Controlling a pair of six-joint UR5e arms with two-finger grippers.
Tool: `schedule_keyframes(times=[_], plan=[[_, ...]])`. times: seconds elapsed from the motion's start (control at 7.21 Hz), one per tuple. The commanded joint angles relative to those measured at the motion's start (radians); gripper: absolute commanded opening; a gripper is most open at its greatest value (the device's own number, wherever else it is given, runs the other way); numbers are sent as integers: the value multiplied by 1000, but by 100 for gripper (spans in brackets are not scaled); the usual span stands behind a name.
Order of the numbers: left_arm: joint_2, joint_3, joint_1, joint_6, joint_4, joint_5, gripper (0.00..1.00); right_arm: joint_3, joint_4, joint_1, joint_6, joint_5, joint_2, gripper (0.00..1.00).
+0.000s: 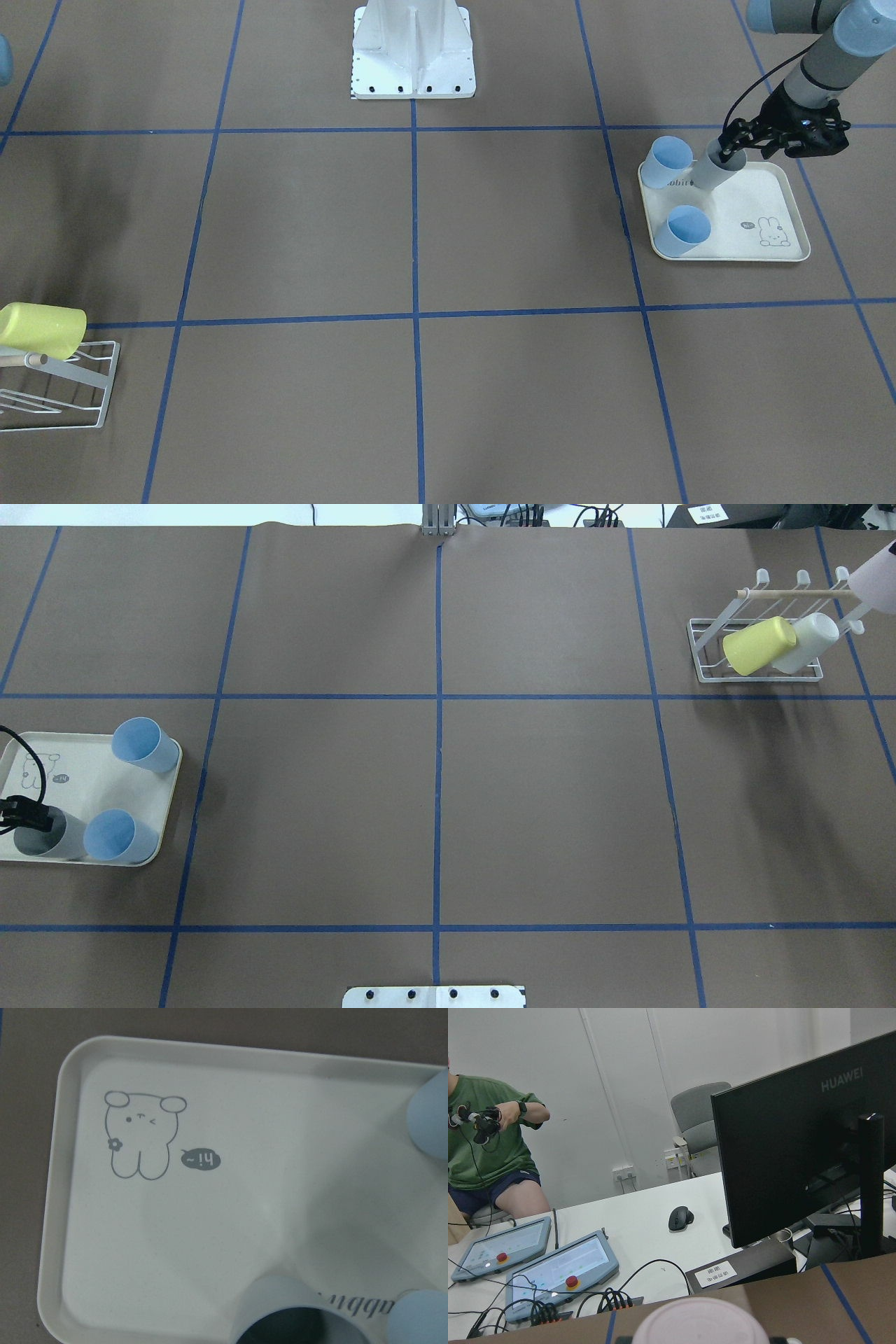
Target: Transfer IKEA cup to right arm and place on rack
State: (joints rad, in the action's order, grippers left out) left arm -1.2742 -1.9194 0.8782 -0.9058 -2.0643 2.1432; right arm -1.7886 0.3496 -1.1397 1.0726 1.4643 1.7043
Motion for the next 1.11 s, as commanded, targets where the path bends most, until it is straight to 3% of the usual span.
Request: schedule_keyframes(times=[0.0, 0.14, 0.28, 0.97], plan=[[-5, 11, -4, -2, 1, 48, 26, 29, -1, -3, -29, -4, 0, 16], [-8, 5, -4, -2, 1, 66, 0, 47, -1, -11, -72, -4, 3, 16], [-10, -3, -1, -2, 1, 66, 0, 89, -6, -26, -153, -2, 2, 16], [-8, -84, 34, -2, 7, 98, 0, 193, -12, -26, -151, -2, -31, 20]])
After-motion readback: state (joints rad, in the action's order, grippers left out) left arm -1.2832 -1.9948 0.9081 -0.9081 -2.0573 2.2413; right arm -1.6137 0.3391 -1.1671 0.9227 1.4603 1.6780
